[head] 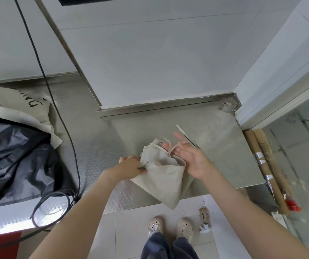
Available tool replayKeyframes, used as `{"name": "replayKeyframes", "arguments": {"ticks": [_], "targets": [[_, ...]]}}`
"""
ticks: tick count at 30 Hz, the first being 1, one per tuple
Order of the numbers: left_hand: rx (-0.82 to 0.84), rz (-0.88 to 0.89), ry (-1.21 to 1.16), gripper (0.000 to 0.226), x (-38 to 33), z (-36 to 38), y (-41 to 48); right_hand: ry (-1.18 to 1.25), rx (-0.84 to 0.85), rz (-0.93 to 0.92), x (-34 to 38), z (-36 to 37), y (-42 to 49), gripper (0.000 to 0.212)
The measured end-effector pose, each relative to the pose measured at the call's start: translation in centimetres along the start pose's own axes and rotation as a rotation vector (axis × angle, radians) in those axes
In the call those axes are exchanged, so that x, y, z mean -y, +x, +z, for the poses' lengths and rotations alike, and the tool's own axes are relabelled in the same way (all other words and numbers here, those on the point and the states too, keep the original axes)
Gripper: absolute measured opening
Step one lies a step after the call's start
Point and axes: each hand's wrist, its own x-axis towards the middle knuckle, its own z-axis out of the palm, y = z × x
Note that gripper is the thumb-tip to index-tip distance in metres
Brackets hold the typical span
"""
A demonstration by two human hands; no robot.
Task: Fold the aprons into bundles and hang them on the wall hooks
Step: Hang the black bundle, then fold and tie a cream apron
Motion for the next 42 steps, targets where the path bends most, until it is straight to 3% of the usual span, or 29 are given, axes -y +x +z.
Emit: {"name": "replayKeyframes", "arguments": {"ticks": [3, 7, 10, 12, 15, 17, 21, 23, 26, 29, 32, 34, 39, 42], "targets": [[-0.043, 0.004, 0.086, 0.035, 0.7, -1.0, 0.3, -0.216, -0.092, -0.032, 1.3, 0.9, -0.1, 0.033], [-0.115, -0.109, 0.215, 0.049, 1.5, -1.6, 0.4, -0.147, -0.290, -0.146, 3.3, -0.7, -0.1, 0.008], [-0.198, -0.166, 0.258, 0.056, 2.1, -1.9, 0.2, -0.128, -0.561, -0.251, 5.4, -2.9, -0.1, 0.022], [-0.264, -0.185, 0.229, 0.053, 2.3, -1.8, 0.1, -0.296, -0.775, -0.248, 6.1, -3.8, -0.4, 0.019], [-0.314, -0.191, 0.122, 0.046, 2.3, -1.6, 0.3, -0.901, -1.013, -0.238, 5.4, -4.4, -0.4, 0.090], [-0.329, -0.179, 0.050, 0.044, 2.0, -1.3, 0.3, -1.161, -0.930, -0.315, 3.9, -2.9, -0.3, 0.095], [-0.473, -0.187, 0.104, 0.047, 0.8, -0.4, 0.2, -1.312, -0.510, -0.196, -1.1, 0.0, 0.5, 0.066], [-0.548, -0.184, 0.135, 0.048, 0.0, -0.1, 0.1, -1.369, -0.493, -0.173, -2.9, 0.3, 0.9, 0.051], [-0.638, -0.100, 0.112, 0.057, -0.6, 0.6, 0.4, -1.309, -0.575, -0.220, -4.1, 0.1, 1.6, 0.014], [-0.760, 0.059, 0.237, 0.077, -0.5, 1.5, 1.2, -1.371, -0.592, -0.252, -4.0, -0.5, 1.8, 0.030], [-0.833, 0.284, 0.351, 0.061, -0.6, 2.8, 1.4, -1.445, -0.540, -0.270, -3.9, -1.1, 1.6, 0.037], [-0.765, 0.372, 0.379, 0.051, -0.7, 4.0, 1.4, -1.465, -0.515, -0.285, -4.2, -1.5, 1.6, 0.036], [-0.549, 0.301, 0.322, 0.067, -0.1, 5.7, 1.8, -1.716, -0.382, -0.289, -3.8, -1.5, 2.0, 0.005], [-0.531, 0.229, 0.287, 0.086, -0.9, 5.5, 2.0, -1.880, -0.498, -0.374, -3.9, -1.2, 2.7, 0.025]]}}
